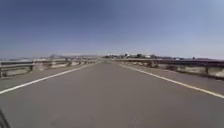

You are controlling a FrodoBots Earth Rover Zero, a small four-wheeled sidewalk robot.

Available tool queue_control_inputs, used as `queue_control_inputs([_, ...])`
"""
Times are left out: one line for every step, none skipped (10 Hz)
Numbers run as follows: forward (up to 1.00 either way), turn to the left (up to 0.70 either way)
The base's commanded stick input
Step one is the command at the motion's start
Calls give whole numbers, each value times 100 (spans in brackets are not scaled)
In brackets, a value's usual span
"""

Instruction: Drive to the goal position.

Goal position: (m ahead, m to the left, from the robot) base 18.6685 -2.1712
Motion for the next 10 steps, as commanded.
queue_control_inputs([100, 0])
queue_control_inputs([100, 0])
queue_control_inputs([100, 0])
queue_control_inputs([100, 0])
queue_control_inputs([100, 0])
queue_control_inputs([100, 0])
queue_control_inputs([100, 25])
queue_control_inputs([100, 14])
queue_control_inputs([100, 2])
queue_control_inputs([100, 0])
